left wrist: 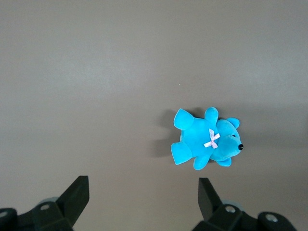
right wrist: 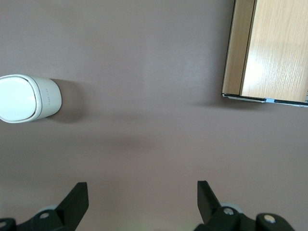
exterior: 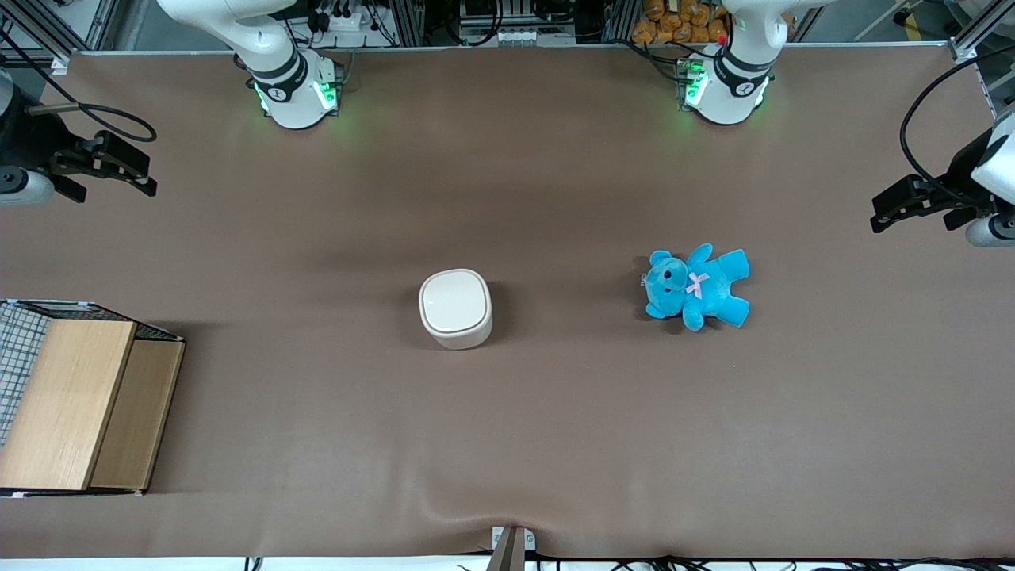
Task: Open trash can with right arm
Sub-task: 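Move the right gripper down over the white trash can lid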
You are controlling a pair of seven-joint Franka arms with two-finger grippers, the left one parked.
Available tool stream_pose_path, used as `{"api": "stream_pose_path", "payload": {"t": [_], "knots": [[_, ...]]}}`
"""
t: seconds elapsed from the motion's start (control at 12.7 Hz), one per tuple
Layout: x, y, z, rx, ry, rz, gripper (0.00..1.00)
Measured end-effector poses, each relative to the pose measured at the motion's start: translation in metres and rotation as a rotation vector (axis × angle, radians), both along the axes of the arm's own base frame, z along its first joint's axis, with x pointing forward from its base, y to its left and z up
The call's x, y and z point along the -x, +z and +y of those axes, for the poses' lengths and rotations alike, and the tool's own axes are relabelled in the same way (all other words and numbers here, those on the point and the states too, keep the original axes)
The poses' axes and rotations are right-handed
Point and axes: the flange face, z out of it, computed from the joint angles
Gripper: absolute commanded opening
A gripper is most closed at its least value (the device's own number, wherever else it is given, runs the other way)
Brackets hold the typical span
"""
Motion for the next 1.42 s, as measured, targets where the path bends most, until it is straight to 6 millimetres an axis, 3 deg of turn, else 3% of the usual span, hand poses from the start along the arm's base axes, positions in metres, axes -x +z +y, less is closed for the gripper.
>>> {"api": "stream_pose_path", "payload": {"t": [0.63,0.79,1.18,1.42], "knots": [[-0.003,-0.002,0.008,-0.006,0.012,-0.014,1.00],[-0.006,-0.008,0.035,-0.006,0.052,-0.019,1.00],[-0.022,-0.054,0.148,0.004,0.028,-0.021,0.97],[-0.036,-0.099,0.206,0.003,0.043,-0.030,0.60]]}}
